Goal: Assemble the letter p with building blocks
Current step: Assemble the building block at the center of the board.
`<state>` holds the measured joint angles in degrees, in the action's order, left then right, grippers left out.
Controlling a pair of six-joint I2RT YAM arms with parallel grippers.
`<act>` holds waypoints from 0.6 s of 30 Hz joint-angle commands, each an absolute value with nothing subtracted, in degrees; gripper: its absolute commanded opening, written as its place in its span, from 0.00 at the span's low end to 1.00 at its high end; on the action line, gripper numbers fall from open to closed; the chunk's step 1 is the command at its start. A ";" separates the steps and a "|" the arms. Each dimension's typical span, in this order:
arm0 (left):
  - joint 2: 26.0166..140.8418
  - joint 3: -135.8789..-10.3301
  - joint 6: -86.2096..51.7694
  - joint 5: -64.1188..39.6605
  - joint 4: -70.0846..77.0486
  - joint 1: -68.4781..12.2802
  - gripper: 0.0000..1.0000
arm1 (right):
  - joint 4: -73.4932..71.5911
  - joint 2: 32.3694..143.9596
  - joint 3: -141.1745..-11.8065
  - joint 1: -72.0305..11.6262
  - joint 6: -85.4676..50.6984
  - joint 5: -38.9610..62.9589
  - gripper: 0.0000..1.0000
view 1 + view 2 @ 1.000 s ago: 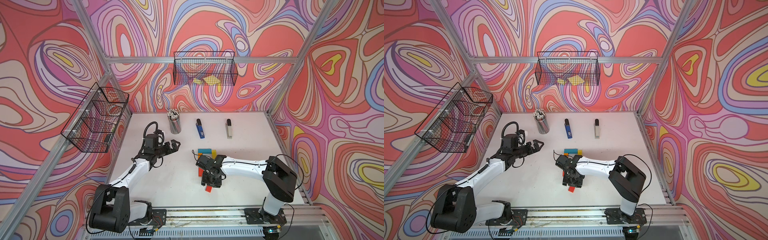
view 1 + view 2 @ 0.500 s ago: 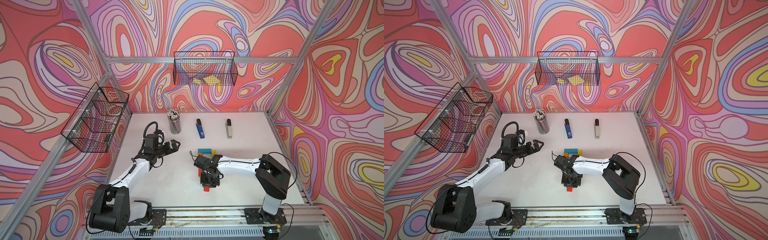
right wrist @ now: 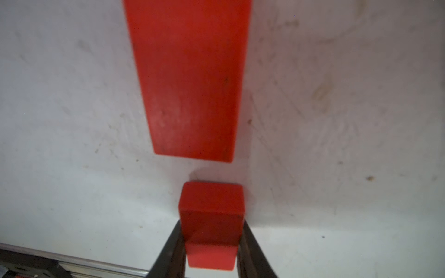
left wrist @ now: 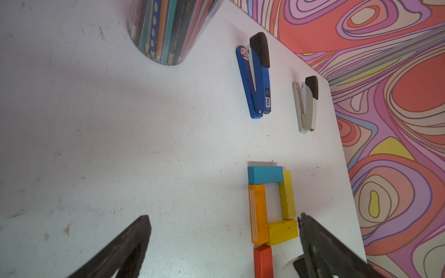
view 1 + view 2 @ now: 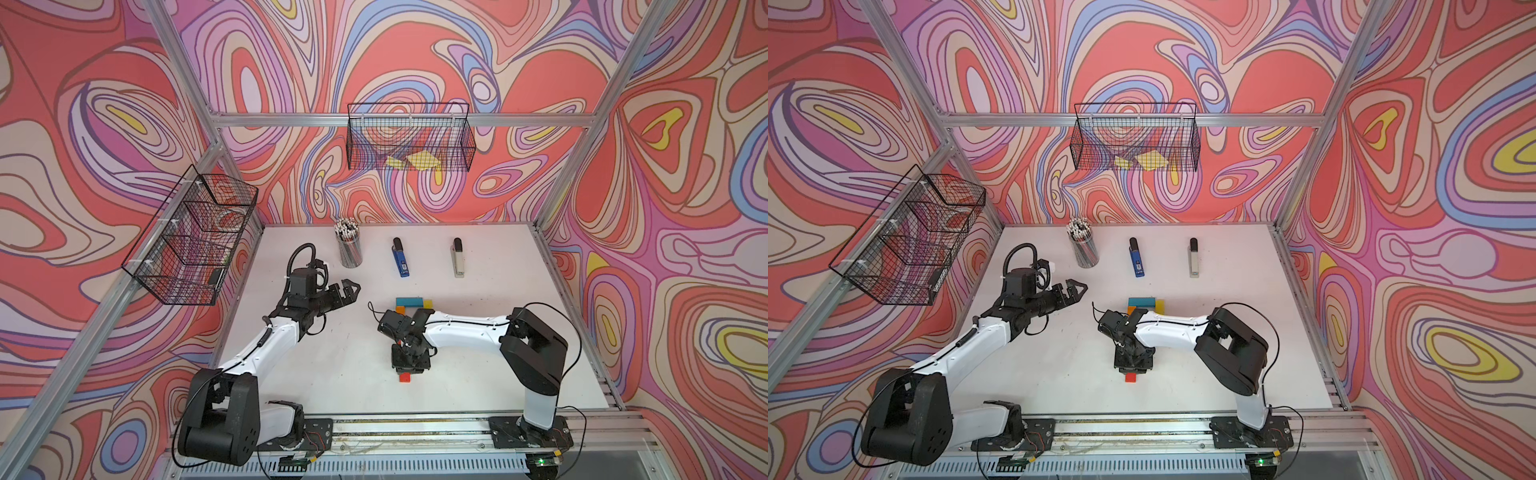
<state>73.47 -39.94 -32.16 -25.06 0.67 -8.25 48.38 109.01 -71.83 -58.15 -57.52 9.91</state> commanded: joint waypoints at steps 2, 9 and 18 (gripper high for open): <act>72.86 -39.52 -32.03 -24.41 0.71 -7.91 0.99 | 49.82 110.49 -73.53 -58.27 -56.24 9.27 0.24; 72.87 -39.47 -32.07 -24.37 0.56 -7.91 0.99 | 50.70 112.83 -75.99 -58.27 -54.47 8.73 0.24; 72.69 -39.38 -32.02 -24.33 0.62 -7.91 0.99 | 51.94 113.58 -77.49 -58.02 -54.34 5.93 0.24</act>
<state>73.47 -39.94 -32.16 -25.02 0.64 -8.23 51.48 112.20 -76.31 -58.17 -54.96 8.97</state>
